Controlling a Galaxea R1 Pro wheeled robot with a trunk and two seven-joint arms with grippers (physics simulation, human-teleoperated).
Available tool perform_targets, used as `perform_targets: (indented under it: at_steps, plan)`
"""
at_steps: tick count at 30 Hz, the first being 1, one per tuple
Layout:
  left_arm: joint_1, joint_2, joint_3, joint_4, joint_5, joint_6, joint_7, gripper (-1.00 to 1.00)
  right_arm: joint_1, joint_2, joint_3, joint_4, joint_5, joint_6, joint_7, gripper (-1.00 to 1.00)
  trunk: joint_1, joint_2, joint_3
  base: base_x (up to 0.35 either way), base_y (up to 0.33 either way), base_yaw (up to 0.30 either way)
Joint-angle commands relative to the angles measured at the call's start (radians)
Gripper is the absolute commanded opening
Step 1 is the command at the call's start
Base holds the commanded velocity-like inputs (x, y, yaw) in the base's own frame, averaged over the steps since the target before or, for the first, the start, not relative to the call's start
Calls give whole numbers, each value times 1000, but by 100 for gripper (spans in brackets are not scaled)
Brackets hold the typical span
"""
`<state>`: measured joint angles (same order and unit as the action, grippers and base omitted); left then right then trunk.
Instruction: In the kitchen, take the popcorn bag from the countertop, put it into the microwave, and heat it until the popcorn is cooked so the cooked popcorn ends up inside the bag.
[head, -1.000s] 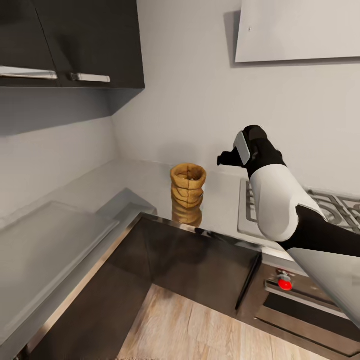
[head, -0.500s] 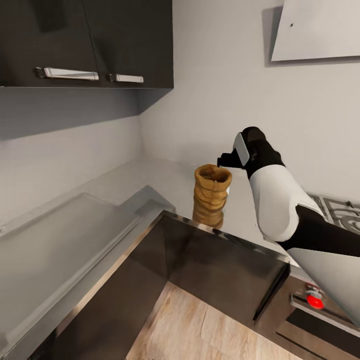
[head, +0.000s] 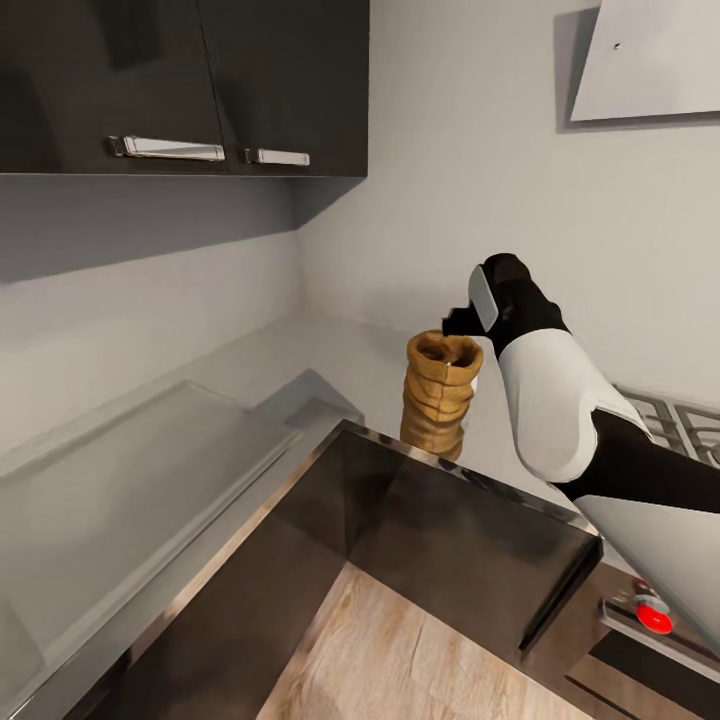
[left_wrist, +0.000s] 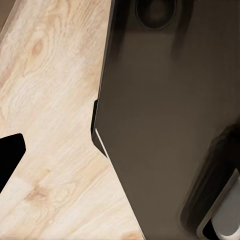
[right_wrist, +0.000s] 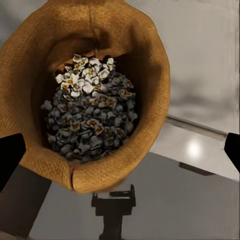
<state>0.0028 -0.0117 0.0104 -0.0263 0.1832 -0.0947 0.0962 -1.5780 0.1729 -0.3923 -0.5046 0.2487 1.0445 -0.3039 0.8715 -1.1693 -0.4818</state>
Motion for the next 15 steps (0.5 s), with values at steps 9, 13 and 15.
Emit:
perform_targets:
  at_steps: [9,13,15]
  plan:
    - [0,-1,1,-1,5,-2,3,100,8,2,-7,1,5,3,-36,100,0,-1,-1,0,0,0]
    - [0,-1,0,-1,4,-1,1,100,9,2,-8,1,3,3,-35,100,0,-1,-1,12,0,0]
    - [0,-1,-1,-1,4,-1,0,100,9,2,-8,1,3,3,-36,100,0,-1,-1,100,0,0]
